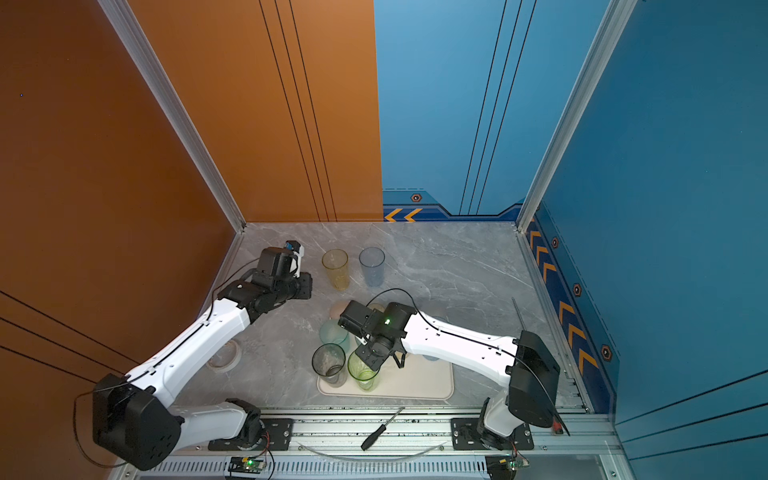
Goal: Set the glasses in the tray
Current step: 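Lower the green cup onto the tray beside the grey cup, then open right gripper and lift it away from the green cup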
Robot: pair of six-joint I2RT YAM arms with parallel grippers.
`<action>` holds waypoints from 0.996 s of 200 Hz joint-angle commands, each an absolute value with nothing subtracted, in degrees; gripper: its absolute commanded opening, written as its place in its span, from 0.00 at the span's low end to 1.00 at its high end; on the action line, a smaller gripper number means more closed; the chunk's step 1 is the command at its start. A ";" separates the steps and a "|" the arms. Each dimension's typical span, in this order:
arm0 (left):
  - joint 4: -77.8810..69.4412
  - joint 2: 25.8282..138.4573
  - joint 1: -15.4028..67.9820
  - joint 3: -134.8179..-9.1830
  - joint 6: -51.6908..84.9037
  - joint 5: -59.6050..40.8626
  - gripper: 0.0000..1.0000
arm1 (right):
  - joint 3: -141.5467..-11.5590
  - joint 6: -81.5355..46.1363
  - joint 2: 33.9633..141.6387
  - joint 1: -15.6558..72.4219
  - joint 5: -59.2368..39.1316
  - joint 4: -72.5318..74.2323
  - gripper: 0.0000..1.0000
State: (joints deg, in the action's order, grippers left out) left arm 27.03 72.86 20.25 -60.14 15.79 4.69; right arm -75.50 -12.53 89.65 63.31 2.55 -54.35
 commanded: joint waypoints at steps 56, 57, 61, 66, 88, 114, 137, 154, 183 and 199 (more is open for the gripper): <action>28.48 73.21 19.60 -60.73 14.50 5.36 0.24 | -74.31 -13.72 89.56 62.93 1.39 -53.18 0.12; 28.48 73.21 19.60 -60.73 14.50 5.36 0.24 | -74.33 -13.76 89.56 62.93 1.40 -53.18 0.12; 28.45 73.21 19.60 -60.73 14.50 5.36 0.24 | -74.38 -13.78 89.46 62.93 1.34 -53.17 0.13; 28.61 73.21 19.60 -60.73 14.50 5.36 0.24 | -74.20 -13.75 89.38 62.89 1.36 -53.17 0.13; 28.56 73.13 19.60 -60.73 14.50 5.36 0.24 | -74.32 -13.79 89.07 62.93 1.15 -53.26 0.13; 28.56 73.05 19.60 -60.73 14.55 5.45 0.24 | -74.15 -13.80 88.50 62.93 1.26 -53.13 0.14; 28.65 73.04 19.60 -60.79 14.50 5.45 0.24 | -74.19 -13.80 87.78 62.93 1.74 -53.09 0.18; 28.74 73.06 19.60 -60.82 14.51 5.52 0.24 | -74.25 -13.93 87.07 62.93 1.84 -53.13 0.21; 28.82 73.04 19.60 -60.82 14.52 5.71 0.24 | -74.49 -13.97 85.32 62.76 2.07 -53.00 0.26; 28.98 73.12 19.54 -60.82 14.50 5.76 0.24 | -74.62 -14.06 84.10 62.28 1.80 -53.04 0.28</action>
